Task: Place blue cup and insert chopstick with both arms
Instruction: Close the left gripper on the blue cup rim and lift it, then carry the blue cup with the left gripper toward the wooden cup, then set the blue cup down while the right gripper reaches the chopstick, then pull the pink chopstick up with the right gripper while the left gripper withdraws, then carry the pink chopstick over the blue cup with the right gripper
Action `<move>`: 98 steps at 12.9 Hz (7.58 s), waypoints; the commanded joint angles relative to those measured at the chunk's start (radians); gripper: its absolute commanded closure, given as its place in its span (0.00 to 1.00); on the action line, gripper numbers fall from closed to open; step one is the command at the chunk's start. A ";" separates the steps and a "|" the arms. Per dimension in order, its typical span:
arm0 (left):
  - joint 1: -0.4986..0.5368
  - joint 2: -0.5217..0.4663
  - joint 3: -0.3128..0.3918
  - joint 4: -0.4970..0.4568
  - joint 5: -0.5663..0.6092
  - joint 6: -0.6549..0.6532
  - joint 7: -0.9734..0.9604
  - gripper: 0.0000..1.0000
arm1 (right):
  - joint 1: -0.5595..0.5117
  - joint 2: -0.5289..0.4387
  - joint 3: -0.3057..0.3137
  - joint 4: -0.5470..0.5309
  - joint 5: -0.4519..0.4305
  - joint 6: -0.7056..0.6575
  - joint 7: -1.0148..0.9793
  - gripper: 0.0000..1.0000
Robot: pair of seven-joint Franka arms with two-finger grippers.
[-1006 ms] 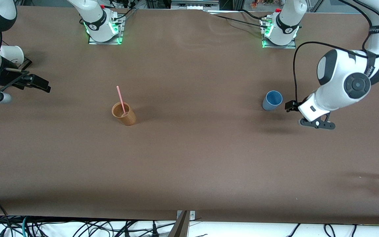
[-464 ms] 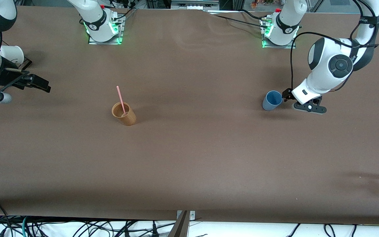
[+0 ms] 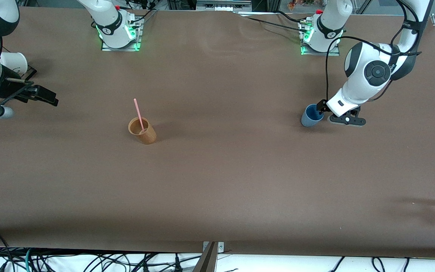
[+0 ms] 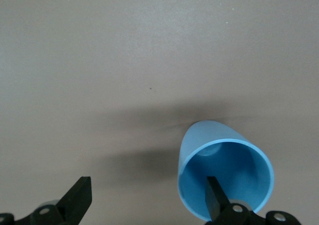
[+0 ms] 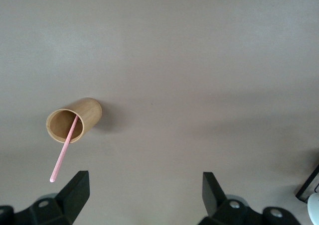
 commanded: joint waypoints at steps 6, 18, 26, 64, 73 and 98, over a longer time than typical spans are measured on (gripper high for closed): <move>-0.023 0.020 0.001 -0.063 0.024 0.128 -0.047 0.01 | 0.007 -0.006 0.001 0.008 -0.007 -0.013 0.004 0.00; -0.031 0.055 0.001 -0.065 0.014 0.162 -0.086 1.00 | 0.007 -0.004 0.001 0.008 -0.006 -0.015 0.004 0.00; -0.061 0.145 -0.183 0.344 -0.052 -0.120 -0.288 1.00 | 0.007 -0.004 0.001 0.008 -0.006 -0.015 0.004 0.00; -0.252 0.497 -0.162 1.156 -0.068 -0.504 -0.559 0.00 | 0.294 0.180 0.010 -0.038 0.017 0.029 0.201 0.07; 0.118 0.246 -0.163 1.136 -0.094 -0.840 -0.029 0.00 | 0.302 0.187 0.073 -0.348 0.022 0.376 0.201 0.48; 0.243 0.049 -0.111 0.894 -0.094 -0.860 0.081 0.00 | 0.493 0.353 0.084 0.091 0.503 0.174 0.564 1.00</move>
